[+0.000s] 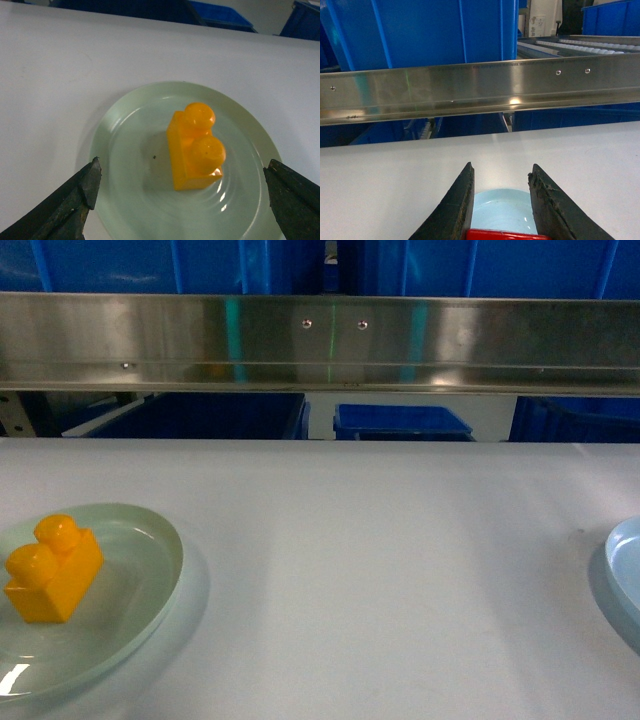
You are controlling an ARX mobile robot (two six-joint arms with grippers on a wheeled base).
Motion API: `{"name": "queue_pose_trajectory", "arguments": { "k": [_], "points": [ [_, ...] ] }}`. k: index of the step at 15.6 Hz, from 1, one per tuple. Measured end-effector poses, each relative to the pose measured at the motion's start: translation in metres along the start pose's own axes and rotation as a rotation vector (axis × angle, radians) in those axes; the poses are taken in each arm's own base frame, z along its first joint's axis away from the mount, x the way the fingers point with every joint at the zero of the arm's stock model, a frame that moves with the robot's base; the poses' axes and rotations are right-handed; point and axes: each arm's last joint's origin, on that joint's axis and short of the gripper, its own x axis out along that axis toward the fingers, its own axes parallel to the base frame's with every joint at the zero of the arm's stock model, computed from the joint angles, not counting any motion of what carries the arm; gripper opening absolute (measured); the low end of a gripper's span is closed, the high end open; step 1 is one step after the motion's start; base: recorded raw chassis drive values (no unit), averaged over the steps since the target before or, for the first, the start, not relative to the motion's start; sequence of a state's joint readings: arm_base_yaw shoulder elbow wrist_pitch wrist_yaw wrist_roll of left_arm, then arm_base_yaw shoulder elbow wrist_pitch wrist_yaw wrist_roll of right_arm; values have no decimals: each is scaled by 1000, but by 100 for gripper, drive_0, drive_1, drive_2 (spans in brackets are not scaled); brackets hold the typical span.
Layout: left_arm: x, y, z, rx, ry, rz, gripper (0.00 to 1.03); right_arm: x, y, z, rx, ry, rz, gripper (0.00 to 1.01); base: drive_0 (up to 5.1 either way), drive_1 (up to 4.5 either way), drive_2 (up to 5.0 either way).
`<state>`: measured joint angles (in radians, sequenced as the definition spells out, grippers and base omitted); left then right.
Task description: Sort and place red and yellow blocks in left bins
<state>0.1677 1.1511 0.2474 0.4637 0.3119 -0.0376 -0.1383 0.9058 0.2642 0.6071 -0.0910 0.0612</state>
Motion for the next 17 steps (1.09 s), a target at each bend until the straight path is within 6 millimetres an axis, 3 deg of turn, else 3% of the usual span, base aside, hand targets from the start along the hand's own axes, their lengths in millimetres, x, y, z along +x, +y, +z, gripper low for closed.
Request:
{"name": "queue_pose_trajectory", "arguments": {
  "k": [5,13,17],
  "points": [
    [18,-9,44,51,-90,-2,98,0,0,0,0,0,0,28,0,0,0],
    [63,-13,35,75,7,42,98,0,0,0,2,0,0,28,0,0,0],
    [67,-26,31,100,16,22,98,0,0,0,2,0,0,28,0,0,0]
  ]
}}
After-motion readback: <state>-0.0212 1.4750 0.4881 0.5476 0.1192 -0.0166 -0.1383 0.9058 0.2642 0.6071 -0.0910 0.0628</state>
